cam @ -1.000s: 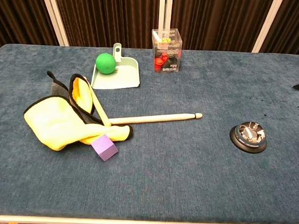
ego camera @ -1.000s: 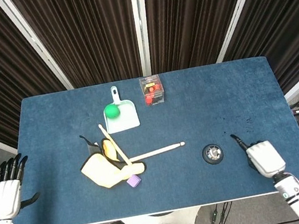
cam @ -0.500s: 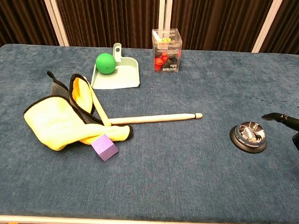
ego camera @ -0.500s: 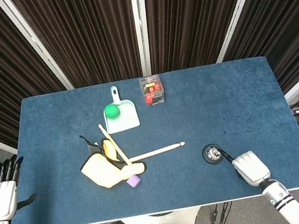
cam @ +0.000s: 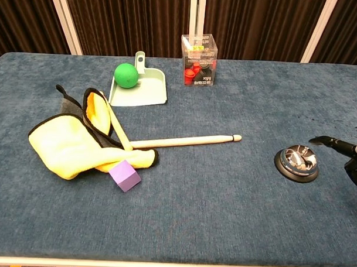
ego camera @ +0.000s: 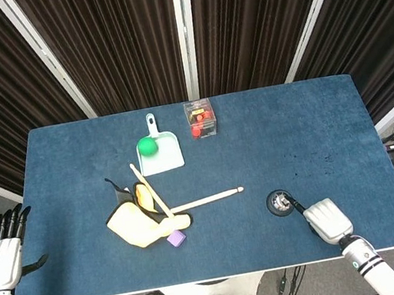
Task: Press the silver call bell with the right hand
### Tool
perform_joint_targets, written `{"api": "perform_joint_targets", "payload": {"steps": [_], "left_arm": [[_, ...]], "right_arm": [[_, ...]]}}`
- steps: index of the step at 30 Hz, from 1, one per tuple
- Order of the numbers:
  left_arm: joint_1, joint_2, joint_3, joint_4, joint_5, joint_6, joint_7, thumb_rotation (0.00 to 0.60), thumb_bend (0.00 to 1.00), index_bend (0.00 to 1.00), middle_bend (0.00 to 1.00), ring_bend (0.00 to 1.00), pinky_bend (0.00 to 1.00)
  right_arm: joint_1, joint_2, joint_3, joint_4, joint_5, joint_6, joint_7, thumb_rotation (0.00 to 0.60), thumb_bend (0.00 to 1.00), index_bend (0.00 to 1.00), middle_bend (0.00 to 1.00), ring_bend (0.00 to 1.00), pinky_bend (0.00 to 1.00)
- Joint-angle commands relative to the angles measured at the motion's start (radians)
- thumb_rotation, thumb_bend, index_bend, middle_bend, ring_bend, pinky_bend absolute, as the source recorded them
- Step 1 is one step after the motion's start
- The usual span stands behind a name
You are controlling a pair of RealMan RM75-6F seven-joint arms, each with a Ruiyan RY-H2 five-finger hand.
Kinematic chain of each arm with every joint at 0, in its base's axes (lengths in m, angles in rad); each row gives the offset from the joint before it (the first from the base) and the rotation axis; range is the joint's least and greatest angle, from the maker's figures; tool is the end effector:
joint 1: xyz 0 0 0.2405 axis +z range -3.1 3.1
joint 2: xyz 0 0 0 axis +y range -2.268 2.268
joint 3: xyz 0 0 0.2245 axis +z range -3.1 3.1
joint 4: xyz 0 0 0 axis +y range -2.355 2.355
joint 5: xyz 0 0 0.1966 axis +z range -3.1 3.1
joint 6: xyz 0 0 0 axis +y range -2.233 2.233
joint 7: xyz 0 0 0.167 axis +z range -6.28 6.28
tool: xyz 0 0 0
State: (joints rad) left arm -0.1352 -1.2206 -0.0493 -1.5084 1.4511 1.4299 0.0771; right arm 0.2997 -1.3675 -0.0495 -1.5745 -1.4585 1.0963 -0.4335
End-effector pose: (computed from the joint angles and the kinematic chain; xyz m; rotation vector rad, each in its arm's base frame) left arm -0.2879 0.2155 0.1317 -1.4229 -0.8757 -0.8267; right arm -0.2392 -0.2141 0.0148 1.9360 -0.8544 0.5980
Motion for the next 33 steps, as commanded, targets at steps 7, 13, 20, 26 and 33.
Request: {"api": "perform_joint_targets", "payload": {"steps": [7,13,20,26,33], "left_arm": [[0.003,0.005,-0.002,0.005,-0.002,0.003,-0.009,0.600,0.00,0.00,0.00,0.00,0.06],[0.004,0.004,0.000,0.007,0.001,0.005,-0.012,0.600,0.00,0.00,0.00,0.00,0.06],[0.003,0.007,-0.002,0.005,0.000,0.005,-0.011,0.600,0.00,0.00,0.00,0.00,0.06],[0.009,0.010,0.000,0.013,-0.006,0.004,-0.022,0.600,0.00,0.00,0.00,0.00,0.06],[0.007,0.007,0.000,0.015,-0.001,0.004,-0.022,0.600,0.00,0.00,0.00,0.00,0.06]], "right_arm": [[0.009,-0.021,0.001,0.014,0.040,-0.025,-0.033,0.600,1.00,0.00,0.89,0.83,0.79],[0.004,-0.015,0.006,0.002,0.008,0.024,-0.022,0.600,1.00,0.00,0.89,0.83,0.79],[0.017,-0.026,0.003,0.006,0.021,-0.004,-0.035,0.600,1.00,0.00,0.89,0.83,0.79],[0.014,-0.036,-0.006,0.013,0.050,-0.019,-0.057,0.600,1.00,0.00,0.89,0.83,0.79],[0.012,-0.027,-0.002,-0.002,0.028,0.013,-0.043,0.600,1.00,0.00,0.89,0.83,0.79]]}}
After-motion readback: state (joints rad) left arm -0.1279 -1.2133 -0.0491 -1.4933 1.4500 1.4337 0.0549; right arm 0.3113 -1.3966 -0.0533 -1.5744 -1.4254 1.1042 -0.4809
